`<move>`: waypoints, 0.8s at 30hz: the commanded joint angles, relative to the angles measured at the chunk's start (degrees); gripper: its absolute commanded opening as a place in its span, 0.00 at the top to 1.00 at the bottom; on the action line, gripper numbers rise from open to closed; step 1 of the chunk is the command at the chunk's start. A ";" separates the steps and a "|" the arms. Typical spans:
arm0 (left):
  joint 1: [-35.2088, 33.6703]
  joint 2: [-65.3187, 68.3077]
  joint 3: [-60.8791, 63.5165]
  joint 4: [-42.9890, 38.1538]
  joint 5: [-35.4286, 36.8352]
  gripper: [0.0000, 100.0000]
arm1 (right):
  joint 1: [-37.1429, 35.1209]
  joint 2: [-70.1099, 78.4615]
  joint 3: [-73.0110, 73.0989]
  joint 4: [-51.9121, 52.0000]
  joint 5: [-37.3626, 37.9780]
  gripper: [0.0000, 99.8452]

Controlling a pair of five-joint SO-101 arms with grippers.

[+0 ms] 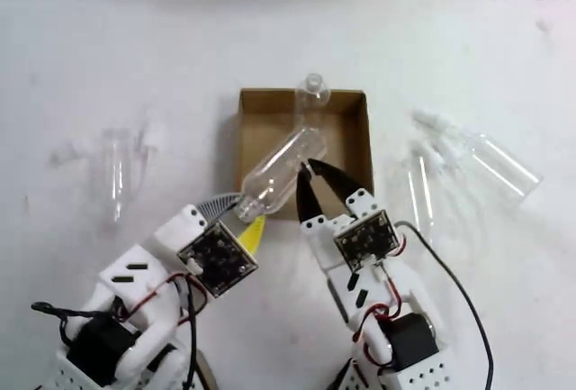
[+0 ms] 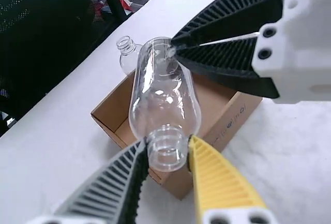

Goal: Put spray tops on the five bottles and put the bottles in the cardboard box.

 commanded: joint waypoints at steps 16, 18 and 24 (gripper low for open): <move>0.40 -0.75 -0.79 0.35 2.20 0.90 | 9.10 -0.13 -3.60 -0.66 0.09 0.98; 0.75 -0.75 -2.02 2.02 2.20 0.90 | 12.26 -0.13 -3.60 -1.01 0.09 0.98; 0.84 -0.75 -8.97 9.32 2.02 0.90 | 19.38 -0.13 -2.99 -2.59 -7.74 0.98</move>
